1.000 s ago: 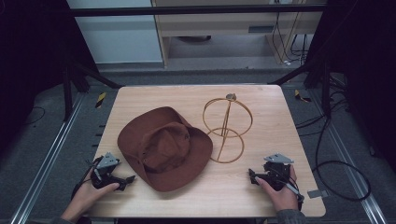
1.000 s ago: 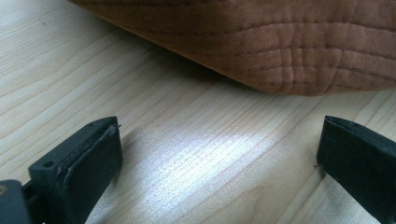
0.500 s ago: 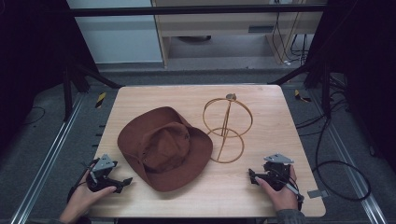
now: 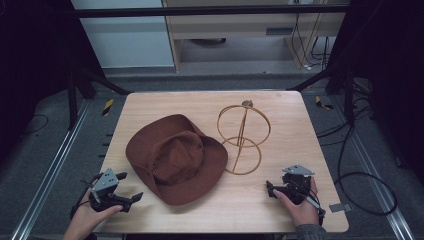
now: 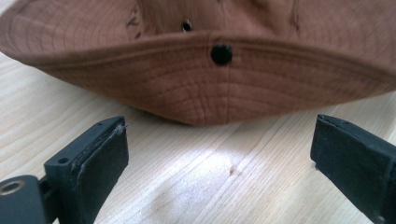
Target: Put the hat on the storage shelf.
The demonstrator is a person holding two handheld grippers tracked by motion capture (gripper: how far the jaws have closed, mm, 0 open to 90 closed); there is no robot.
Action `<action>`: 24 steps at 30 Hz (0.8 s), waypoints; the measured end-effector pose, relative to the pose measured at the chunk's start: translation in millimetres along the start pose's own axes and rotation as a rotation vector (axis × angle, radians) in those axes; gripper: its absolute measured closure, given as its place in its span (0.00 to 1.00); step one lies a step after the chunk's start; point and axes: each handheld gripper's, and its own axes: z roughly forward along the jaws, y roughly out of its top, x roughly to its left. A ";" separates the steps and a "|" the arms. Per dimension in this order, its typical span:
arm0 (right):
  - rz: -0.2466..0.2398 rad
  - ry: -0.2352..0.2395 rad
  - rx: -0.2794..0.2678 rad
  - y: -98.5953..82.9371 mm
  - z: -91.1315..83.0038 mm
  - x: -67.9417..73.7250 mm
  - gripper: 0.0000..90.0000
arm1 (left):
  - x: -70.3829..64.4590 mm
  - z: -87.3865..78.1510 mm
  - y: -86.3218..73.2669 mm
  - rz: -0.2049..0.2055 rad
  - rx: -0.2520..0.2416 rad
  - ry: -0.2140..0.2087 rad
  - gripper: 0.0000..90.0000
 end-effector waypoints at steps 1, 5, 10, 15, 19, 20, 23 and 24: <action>0.000 0.000 0.000 0.0 0.0 0.0 0.00 | 0.0 0.0 0.0 0.000 0.000 0.000 0.04; -0.001 0.000 0.000 0.0 0.0 -0.1 0.01 | -5.3 -4.4 5.8 0.012 -0.049 -0.005 0.05; -0.001 0.000 0.000 0.0 0.0 0.0 0.01 | -9.4 -6.2 23.4 0.018 -0.077 -0.006 0.05; 0.000 0.000 -0.001 0.0 0.0 0.2 0.01 | -8.2 0.9 50.8 0.045 -0.031 -0.004 0.07; 0.000 0.000 -0.001 0.0 0.0 0.1 0.01 | -8.4 14.4 81.7 0.107 0.001 -0.021 0.07; 0.000 0.000 -0.001 0.0 0.0 0.1 0.01 | -8.4 14.4 81.7 0.107 0.001 -0.021 0.07; 0.001 0.001 -0.001 0.0 -0.1 0.3 0.01 | -7.2 22.9 96.8 0.125 0.025 -0.028 0.07; 0.001 0.001 -0.001 0.0 0.0 0.3 0.01 | -6.8 26.5 103.7 0.132 0.038 -0.030 0.07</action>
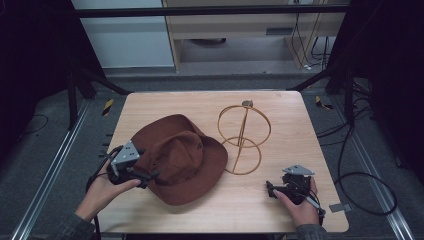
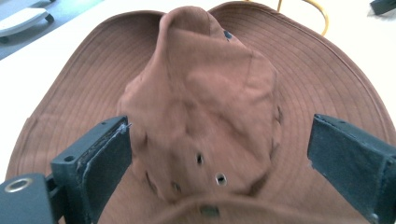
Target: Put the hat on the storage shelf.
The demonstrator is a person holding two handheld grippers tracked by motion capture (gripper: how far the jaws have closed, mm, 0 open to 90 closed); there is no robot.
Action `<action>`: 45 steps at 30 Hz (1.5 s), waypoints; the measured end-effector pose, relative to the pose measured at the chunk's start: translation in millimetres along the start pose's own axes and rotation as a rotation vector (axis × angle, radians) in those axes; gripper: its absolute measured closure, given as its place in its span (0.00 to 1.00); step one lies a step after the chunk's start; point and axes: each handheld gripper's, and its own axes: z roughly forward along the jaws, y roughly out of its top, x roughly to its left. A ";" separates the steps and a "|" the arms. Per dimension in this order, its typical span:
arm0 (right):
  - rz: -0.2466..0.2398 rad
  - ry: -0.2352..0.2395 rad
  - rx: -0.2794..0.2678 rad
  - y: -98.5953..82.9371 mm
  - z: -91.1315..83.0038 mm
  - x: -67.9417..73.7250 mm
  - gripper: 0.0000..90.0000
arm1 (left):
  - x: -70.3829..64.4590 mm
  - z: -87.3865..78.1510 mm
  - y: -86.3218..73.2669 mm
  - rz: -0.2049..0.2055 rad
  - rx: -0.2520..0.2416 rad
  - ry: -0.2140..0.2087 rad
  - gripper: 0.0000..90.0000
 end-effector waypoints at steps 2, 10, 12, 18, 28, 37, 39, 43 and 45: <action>0.000 0.000 0.000 0.0 0.0 0.0 0.01 | 2.3 5.4 11.0 -0.005 0.015 -0.017 0.07; 0.000 0.002 -0.001 0.0 -0.1 0.3 0.01 | 5.0 23.3 52.9 0.025 0.041 -0.005 0.08; 0.000 0.002 -0.002 0.0 -0.1 0.3 0.01 | 9.7 29.9 64.7 0.035 0.070 -0.004 0.08; 0.001 0.002 -0.002 0.0 -0.1 0.5 0.01 | 18.9 41.6 74.0 0.005 0.104 -0.041 0.09; 0.002 0.003 -0.002 0.1 -0.1 0.5 0.01 | 39.4 56.5 79.4 -0.019 0.148 -0.018 0.12; 0.001 0.002 -0.002 0.0 -0.1 0.5 0.01 | 36.7 77.7 78.2 0.014 0.231 -0.030 0.16; 0.001 0.003 -0.003 0.0 -0.1 0.5 0.01 | 36.1 83.3 76.1 0.012 0.245 -0.031 0.16; 0.001 0.003 -0.002 0.0 -0.1 0.5 0.01 | 35.9 92.9 73.3 0.023 0.273 -0.034 0.23; 0.001 0.003 -0.003 0.0 -0.1 0.5 0.01 | 35.6 96.0 72.6 0.026 0.283 -0.041 0.26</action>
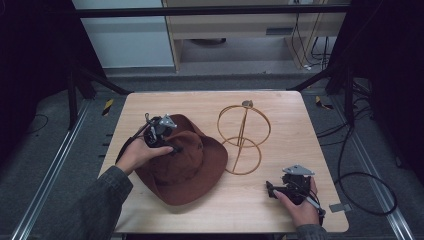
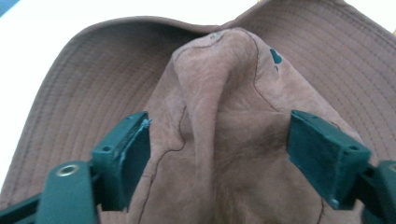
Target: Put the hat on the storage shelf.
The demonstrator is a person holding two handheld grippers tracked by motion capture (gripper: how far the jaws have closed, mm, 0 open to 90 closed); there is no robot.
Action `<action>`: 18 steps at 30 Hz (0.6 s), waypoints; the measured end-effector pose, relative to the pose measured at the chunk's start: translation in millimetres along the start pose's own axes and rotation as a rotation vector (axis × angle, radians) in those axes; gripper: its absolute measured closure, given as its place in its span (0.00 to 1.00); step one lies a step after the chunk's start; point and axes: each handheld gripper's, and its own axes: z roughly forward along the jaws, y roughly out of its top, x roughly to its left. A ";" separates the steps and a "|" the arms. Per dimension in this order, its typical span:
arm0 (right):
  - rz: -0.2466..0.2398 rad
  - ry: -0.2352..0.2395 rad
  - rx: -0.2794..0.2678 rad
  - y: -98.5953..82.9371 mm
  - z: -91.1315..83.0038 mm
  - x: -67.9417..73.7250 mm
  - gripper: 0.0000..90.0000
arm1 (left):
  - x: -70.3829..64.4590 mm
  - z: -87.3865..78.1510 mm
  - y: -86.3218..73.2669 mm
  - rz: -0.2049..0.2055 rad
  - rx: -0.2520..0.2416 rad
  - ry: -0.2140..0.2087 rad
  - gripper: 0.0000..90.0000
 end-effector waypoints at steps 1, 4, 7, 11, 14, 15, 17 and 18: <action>0.000 0.000 0.000 0.0 0.0 0.0 0.01 | -0.1 1.3 0.2 0.004 0.005 0.000 0.28; 0.001 -0.001 0.001 0.0 0.0 0.1 0.01 | -0.7 4.2 0.5 0.005 0.016 -0.004 0.34; 0.000 0.000 0.000 0.0 0.0 0.0 0.01 | -0.5 7.1 -0.1 -0.009 0.015 -0.017 0.47; 0.000 -0.001 0.000 0.0 0.0 -0.1 0.01 | -1.4 12.9 -1.7 -0.013 0.028 -0.025 0.67; 0.000 0.000 0.000 0.0 0.0 0.0 0.01 | 0.2 14.2 -1.6 -0.018 0.044 -0.028 0.81; 0.000 0.000 0.000 0.0 0.0 0.0 0.01 | 0.7 14.5 -1.5 -0.019 0.051 -0.033 0.86; 0.000 0.000 0.000 0.0 0.0 0.0 0.01 | 0.9 14.3 -1.5 -0.022 0.055 -0.040 0.92; 0.000 0.000 0.001 0.0 0.0 0.0 0.01 | 0.7 13.8 -1.5 -0.024 0.055 -0.043 0.94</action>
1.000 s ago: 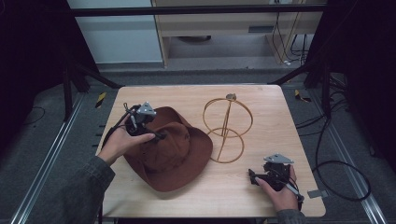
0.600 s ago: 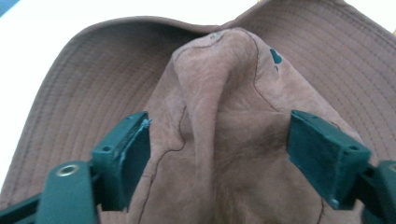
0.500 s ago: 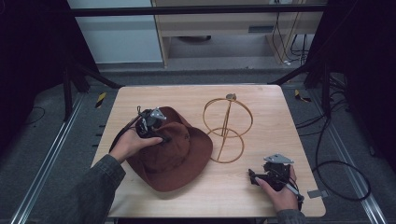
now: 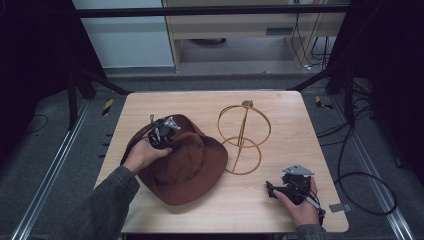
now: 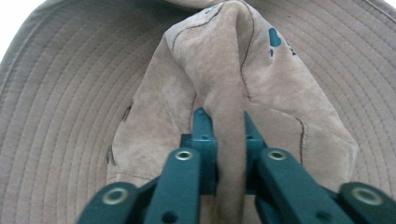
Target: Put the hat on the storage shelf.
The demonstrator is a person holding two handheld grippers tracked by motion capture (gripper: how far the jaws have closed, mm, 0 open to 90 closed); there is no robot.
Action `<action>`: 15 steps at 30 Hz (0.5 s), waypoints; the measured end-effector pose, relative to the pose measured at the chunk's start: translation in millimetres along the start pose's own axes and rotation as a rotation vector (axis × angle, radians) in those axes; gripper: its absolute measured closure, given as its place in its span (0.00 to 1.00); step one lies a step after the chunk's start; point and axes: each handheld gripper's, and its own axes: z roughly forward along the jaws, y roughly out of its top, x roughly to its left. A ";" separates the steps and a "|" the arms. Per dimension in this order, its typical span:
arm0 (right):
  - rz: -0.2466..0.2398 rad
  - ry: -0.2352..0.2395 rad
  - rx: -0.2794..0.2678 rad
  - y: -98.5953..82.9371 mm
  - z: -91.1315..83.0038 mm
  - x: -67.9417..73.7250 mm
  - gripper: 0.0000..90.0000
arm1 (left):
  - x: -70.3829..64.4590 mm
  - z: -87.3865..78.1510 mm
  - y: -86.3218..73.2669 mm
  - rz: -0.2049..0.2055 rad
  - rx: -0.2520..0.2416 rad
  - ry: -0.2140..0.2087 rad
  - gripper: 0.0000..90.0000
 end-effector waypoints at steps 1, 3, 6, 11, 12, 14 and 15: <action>-0.001 -0.001 -0.001 0.0 0.1 -0.1 0.01 | -0.1 -1.5 -0.1 0.001 -0.001 0.000 0.95; 0.000 0.000 0.000 0.0 0.0 0.0 0.01 | 0.2 -4.7 -0.7 -0.002 -0.012 -0.003 0.98; 0.000 0.000 0.000 0.0 0.0 0.0 0.01 | 2.0 -17.8 -3.9 -0.022 -0.058 -0.003 0.98; 0.000 0.000 0.000 0.0 0.0 0.0 0.01 | 1.3 -35.3 -8.8 -0.009 -0.082 0.013 0.98; 0.000 0.000 -0.001 0.0 0.0 0.0 0.01 | 0.4 -41.3 -10.9 -0.004 -0.087 0.016 0.98; -0.002 -0.001 0.000 0.0 0.1 -0.2 0.01 | -2.2 -50.4 -14.5 -0.005 -0.099 0.026 0.98; 0.000 -0.001 -0.001 0.0 0.1 -0.1 0.01 | -3.5 -55.4 -16.2 -0.003 -0.107 0.029 0.98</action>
